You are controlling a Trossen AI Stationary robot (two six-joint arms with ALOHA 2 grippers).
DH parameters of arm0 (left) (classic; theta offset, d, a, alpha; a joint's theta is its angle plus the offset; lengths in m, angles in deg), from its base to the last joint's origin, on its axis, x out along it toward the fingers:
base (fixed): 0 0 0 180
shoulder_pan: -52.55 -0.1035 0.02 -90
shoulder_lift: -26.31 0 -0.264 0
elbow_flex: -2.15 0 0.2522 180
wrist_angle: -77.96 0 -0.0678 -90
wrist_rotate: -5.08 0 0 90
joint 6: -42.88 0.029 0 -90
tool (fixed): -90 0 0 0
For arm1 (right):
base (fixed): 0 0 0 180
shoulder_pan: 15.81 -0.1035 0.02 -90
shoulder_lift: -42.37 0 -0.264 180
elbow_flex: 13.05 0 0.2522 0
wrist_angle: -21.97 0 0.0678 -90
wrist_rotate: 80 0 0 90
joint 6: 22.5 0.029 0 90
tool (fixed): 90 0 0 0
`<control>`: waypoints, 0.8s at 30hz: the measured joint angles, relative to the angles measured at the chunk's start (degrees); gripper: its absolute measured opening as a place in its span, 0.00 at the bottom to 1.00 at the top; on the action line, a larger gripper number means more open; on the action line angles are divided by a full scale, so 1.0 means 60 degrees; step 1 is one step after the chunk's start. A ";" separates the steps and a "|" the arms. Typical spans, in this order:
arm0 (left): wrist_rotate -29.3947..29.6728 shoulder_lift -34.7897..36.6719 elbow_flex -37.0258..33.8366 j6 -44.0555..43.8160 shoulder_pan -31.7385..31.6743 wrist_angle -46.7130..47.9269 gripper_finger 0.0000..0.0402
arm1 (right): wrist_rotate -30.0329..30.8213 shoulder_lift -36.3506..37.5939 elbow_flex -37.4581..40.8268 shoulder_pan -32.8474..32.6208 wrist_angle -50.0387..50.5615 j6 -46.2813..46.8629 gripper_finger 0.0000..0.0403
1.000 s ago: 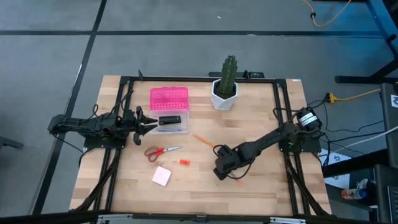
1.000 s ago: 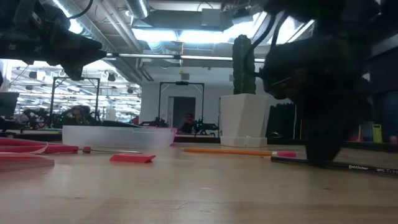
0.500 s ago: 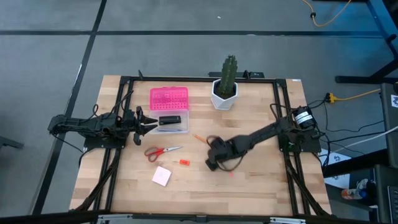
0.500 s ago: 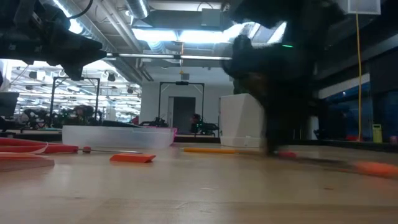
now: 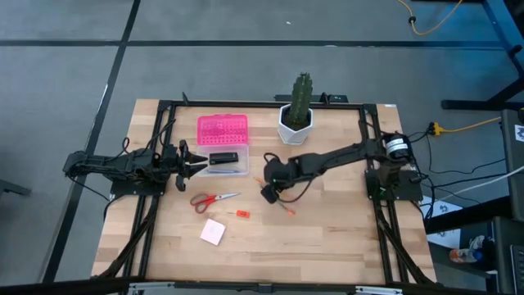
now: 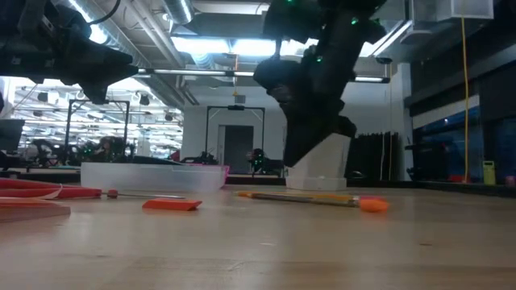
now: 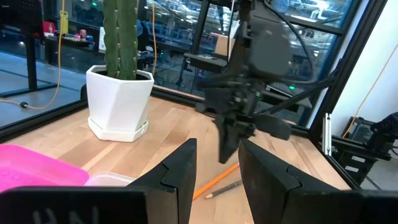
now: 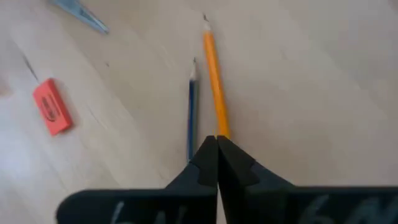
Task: Pack school essentials
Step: Put the black pencil into the supply box, then put the yellow pencil into the supply box
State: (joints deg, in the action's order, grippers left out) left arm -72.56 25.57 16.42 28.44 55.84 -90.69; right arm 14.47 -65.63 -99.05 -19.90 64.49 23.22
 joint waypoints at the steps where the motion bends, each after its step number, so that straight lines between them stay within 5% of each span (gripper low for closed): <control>1: 0.0000 0.0000 0.0000 0.0000 -0.0001 0.0000 0.28 | -0.0107 0.0002 -0.0002 0.0101 -0.0122 -0.0153 0.01; 11: 0.0004 0.0000 0.0000 0.0001 -0.0004 0.0000 0.28 | -0.2161 0.0033 -0.0020 0.0426 -0.0554 -0.0152 0.21; 24: 0.0007 0.0000 0.0000 0.0004 -0.0004 0.0000 0.28 | -0.0922 0.0036 -0.0027 -0.1283 -0.1877 -0.0474 0.29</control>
State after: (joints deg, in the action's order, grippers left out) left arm -72.52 25.57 16.42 28.46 55.82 -90.69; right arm 8.94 -65.42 -99.22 -27.60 53.23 20.37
